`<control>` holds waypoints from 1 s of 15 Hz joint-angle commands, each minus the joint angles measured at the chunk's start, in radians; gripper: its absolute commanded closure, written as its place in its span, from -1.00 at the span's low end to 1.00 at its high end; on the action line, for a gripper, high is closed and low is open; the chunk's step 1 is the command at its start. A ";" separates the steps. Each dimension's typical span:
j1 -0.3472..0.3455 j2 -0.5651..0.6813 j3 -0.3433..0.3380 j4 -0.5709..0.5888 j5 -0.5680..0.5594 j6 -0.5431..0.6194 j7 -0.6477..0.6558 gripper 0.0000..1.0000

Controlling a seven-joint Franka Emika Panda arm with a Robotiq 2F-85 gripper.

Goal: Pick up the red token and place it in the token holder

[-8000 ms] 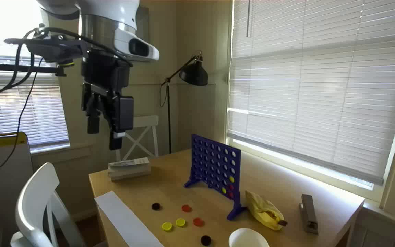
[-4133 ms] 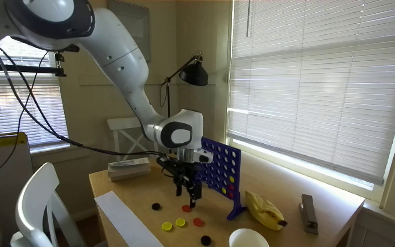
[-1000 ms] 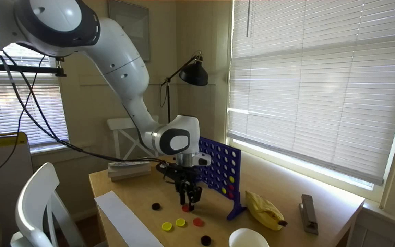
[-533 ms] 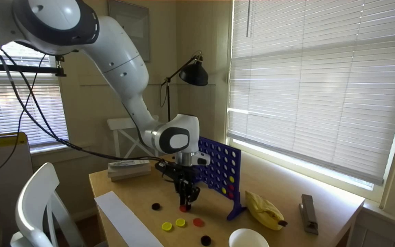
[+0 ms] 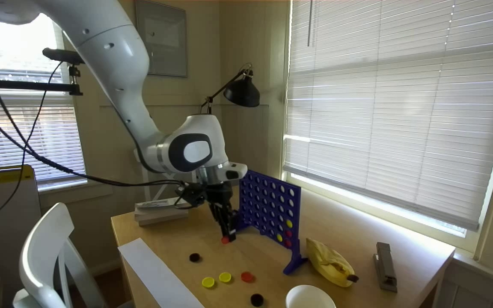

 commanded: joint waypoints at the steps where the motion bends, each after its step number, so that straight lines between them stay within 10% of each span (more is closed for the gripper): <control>1: 0.216 -0.195 -0.252 -0.188 -0.263 0.128 0.270 0.80; 9: 0.657 -0.283 -0.836 0.038 -0.901 0.071 0.690 0.80; 10: 0.582 -0.274 -0.762 -0.014 -0.778 0.101 0.580 0.30; 15: 0.642 -0.278 -0.824 0.033 -0.859 0.089 0.649 0.30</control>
